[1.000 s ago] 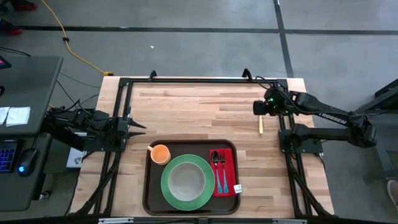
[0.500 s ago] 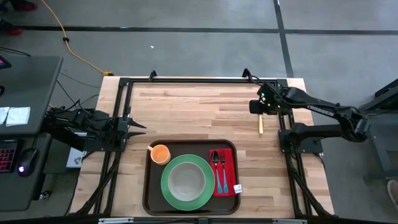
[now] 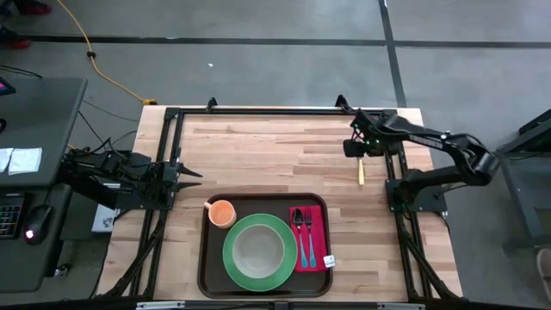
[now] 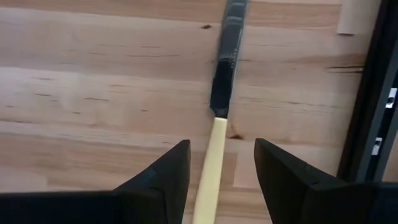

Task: Set up tray
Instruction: Put the yellow knife on the red napkin

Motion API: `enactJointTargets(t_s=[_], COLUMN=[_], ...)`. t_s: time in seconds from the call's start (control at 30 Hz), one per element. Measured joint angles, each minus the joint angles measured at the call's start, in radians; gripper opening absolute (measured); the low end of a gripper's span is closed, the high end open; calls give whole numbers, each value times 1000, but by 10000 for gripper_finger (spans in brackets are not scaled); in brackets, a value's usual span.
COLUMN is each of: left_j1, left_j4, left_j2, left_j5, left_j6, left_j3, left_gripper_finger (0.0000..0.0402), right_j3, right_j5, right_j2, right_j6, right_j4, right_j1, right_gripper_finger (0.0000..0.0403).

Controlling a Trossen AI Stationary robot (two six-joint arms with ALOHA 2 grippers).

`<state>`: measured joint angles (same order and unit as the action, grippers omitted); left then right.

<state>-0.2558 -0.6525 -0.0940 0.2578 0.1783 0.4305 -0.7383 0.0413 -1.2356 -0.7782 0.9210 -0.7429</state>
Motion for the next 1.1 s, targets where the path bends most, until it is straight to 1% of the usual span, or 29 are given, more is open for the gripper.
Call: enactJointTargets(t_s=[0.17, 0.33, 0.67, 0.87, 1.1], left_j1=[0, 0, 0, 0, 0], left_j4=[0, -1, 0, 0, 0], left_j2=[0, 0, 0, 0, 0], left_j5=[4, 23, 24, 25, 26], left_j6=[0, 0, 0, 0, 0], left_j3=[0, 0, 0, 0, 0], left_gripper_finger=[136, 136, 136, 136, 136], right_j3=[0, 0, 0, 0, 0], right_j5=[-4, -30, -10, 32, 27], right_j2=[-46, -99, -191, -203, -203], right_j6=[20, 54, 103, 107, 111], right_j4=[-19, -49, -44, -44, -71], right_j1=[-13, -18, -18, -18, -19], right_gripper_finger=[159, 164, 156, 163, 157])
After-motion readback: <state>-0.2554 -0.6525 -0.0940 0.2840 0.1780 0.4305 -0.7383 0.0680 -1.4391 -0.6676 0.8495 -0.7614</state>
